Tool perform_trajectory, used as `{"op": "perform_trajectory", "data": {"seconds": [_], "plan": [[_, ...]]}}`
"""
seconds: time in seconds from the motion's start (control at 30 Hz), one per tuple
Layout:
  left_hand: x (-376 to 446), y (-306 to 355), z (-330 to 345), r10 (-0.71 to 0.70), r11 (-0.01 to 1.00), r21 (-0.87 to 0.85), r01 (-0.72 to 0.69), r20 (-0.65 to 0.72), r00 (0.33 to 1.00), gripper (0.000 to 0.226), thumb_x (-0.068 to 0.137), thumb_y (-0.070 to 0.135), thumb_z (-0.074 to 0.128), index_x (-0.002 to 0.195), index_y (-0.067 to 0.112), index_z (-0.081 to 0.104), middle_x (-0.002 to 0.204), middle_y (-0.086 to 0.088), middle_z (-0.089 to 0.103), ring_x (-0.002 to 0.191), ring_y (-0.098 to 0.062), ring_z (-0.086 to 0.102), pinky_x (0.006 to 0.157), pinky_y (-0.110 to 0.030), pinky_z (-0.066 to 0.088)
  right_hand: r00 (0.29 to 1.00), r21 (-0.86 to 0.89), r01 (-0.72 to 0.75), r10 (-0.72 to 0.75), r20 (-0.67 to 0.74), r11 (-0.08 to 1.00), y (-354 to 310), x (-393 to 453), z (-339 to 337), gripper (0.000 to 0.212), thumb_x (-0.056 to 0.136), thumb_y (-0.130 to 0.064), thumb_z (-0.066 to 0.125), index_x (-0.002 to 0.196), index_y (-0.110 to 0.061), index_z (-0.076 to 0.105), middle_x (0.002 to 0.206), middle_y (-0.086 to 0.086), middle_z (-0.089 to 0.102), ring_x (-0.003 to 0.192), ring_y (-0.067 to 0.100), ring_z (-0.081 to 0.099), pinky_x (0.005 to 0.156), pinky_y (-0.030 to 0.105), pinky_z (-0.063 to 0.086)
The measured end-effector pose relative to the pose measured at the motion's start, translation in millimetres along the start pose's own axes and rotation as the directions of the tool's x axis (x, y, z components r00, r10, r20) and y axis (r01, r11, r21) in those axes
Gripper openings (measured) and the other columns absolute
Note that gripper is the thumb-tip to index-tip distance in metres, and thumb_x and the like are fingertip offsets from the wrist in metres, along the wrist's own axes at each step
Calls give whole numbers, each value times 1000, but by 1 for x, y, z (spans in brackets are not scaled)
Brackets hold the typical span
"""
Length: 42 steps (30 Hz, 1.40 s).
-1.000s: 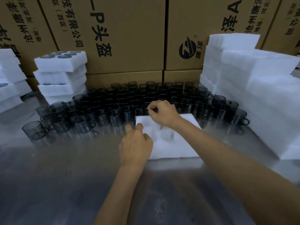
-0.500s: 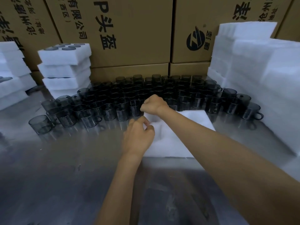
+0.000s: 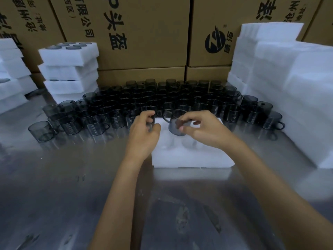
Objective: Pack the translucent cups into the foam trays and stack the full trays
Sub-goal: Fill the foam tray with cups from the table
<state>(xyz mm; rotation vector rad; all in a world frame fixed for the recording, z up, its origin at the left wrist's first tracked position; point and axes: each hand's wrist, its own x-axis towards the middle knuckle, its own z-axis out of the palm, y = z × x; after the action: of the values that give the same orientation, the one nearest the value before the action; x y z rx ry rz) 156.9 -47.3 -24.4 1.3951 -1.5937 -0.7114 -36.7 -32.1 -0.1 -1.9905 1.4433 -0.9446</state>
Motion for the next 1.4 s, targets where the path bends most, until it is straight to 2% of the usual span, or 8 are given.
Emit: {"op": "perform_trajectory", "data": {"seconds": [0.17, 0.47, 0.7, 0.93, 1.1, 1.23, 1.33, 1.4], "plan": [[-6, 2, 11, 63, 990, -135, -49, 106, 992, 46, 97, 9, 55, 139, 28, 53, 135, 18, 53, 125, 0, 46, 101, -21, 37, 1000, 55, 2, -3, 17, 999, 5, 0, 2, 20, 89, -11, 66, 87, -30, 73, 105, -31, 66, 107, -18, 52, 80, 0, 34], [-4, 6, -2, -2, 935, -355, 14, 36, 999, 13, 88, 7, 71, 97, 16, 75, 91, -1, 77, 89, -3, 70, 73, -7, 48, 977, 218, 88, -41, -209, 972, 8, -1, 6, 28, 87, 2, 67, 98, -23, 70, 103, -17, 71, 106, 1, 62, 104, 35, 46], [-6, 11, -4, -14, 874, -485, -27, -82, 997, 16, 91, 4, 67, 106, 10, 72, 101, -7, 75, 98, -17, 71, 74, -23, 57, 921, 170, 140, -65, -385, 975, 2, -11, 19, 26, 80, -19, 81, 99, -30, 67, 104, -19, 63, 103, 4, 60, 86, 29, 51], [-13, 15, 3, 122, 868, -494, -50, 114, 986, 52, 88, -9, 64, 133, 17, 59, 137, 7, 60, 124, -4, 57, 104, -19, 45, 942, 290, -87, 173, -287, 953, 1, -10, 31, 80, 68, -45, 87, 138, -38, 48, 113, -15, 55, 91, 3, 57, 73, 13, 44], [-18, 14, 11, 204, 951, -287, -114, 307, 930, 84, 79, -1, 74, 145, 33, 35, 149, 23, 37, 130, 20, 35, 102, -5, 35, 921, 309, -92, 199, -335, 946, 2, -11, 33, 58, 66, -57, 83, 116, -37, 61, 96, -13, 60, 71, -2, 55, 63, 9, 44], [-15, 12, 13, 180, 960, -245, -135, 175, 968, 70, 73, 18, 87, 129, 25, 46, 134, 15, 55, 122, 2, 55, 102, -22, 44, 962, 364, -24, 121, -245, 931, -3, -12, 28, 39, 75, -67, 68, 99, -36, 70, 95, -11, 66, 75, 2, 62, 67, 12, 46], [-10, 7, 0, 127, 947, -317, -54, 215, 968, 66, 68, 21, 91, 121, 26, 53, 132, 14, 59, 119, 0, 58, 107, -31, 46, 949, -38, -75, 60, -309, 996, 10, -15, 16, 31, 89, -60, 54, 102, -38, 70, 115, -18, 65, 110, 5, 54, 90, 23, 40], [-7, 4, -8, 118, 943, -330, -30, 249, 961, 67, 63, 31, 91, 121, 28, 58, 128, 13, 63, 121, -7, 59, 109, -42, 45, 960, -436, -243, 150, -236, 867, 21, -19, 9, 41, 91, -52, 54, 128, -36, 60, 150, -7, 45, 142, 19, 28, 111, 40, 24]]}}
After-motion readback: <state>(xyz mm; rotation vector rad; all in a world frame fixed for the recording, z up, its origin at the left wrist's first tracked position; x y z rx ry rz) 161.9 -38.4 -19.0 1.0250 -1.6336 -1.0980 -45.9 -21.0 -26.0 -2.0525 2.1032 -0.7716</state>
